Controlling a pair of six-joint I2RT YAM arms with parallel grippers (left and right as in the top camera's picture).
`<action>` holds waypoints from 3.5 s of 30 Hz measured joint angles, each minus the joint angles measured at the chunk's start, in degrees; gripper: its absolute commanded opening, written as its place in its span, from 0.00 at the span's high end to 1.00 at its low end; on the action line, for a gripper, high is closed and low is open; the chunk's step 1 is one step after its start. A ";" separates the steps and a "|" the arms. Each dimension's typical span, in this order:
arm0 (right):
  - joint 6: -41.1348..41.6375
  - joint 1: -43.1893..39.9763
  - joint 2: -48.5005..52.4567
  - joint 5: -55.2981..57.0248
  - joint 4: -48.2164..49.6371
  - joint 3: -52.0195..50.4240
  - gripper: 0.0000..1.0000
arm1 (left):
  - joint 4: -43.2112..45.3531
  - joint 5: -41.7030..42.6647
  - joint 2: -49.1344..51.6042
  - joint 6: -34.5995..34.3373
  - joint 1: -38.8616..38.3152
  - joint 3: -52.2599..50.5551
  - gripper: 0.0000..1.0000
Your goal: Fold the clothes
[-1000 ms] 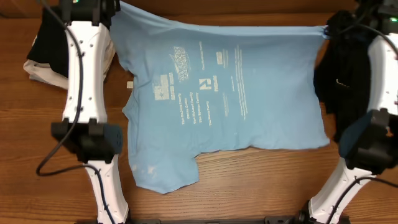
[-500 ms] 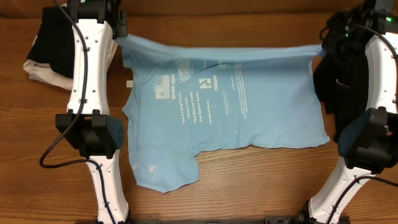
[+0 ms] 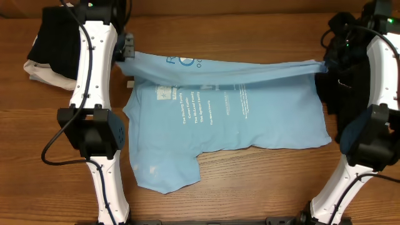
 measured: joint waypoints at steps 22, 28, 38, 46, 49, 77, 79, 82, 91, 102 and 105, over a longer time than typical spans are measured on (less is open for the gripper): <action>-0.02 -1.68 -0.07 0.50 -4.96 -4.81 0.43 | -3.30 3.48 -0.02 0.55 0.00 2.29 0.00; 0.02 -1.77 -11.61 -1.40 -6.84 -2.51 0.33 | -8.09 7.69 -4.74 0.55 0.00 16.04 0.00; 1.29 -1.79 -36.13 -2.14 -16.26 0.33 0.33 | -11.04 14.16 -23.10 -1.05 -0.81 14.03 0.00; 6.69 -1.77 -42.27 0.07 -21.33 -4.04 0.33 | -10.88 8.52 -35.26 -9.84 -7.02 -11.08 0.00; 9.27 -1.77 -47.50 0.55 -20.31 -11.02 0.33 | -9.11 5.51 -40.85 -15.10 -9.35 -23.37 0.00; 13.18 -1.73 -56.59 -2.80 0.55 -49.05 0.34 | 23.96 26.38 -57.02 -28.79 -10.93 -98.73 0.14; 13.20 -1.73 -56.59 -2.80 0.70 -49.05 0.34 | 25.03 26.51 -57.02 -29.09 -10.93 -99.93 0.15; 13.22 -1.73 -56.59 -2.82 0.74 -49.05 0.34 | 27.69 26.71 -57.07 -30.38 -10.93 -101.66 0.16; 13.22 -1.73 -56.59 -2.82 0.96 -49.05 0.34 | 29.62 26.21 -57.09 -32.57 -10.93 -102.64 0.32; 13.20 -1.75 -56.59 -2.82 1.18 -49.05 0.34 | 31.74 24.65 -57.09 -32.70 -11.78 -107.60 0.39; 13.20 -1.73 -56.59 -2.80 1.22 -49.05 0.34 | 31.91 24.41 -57.09 -32.81 -11.78 -107.71 0.49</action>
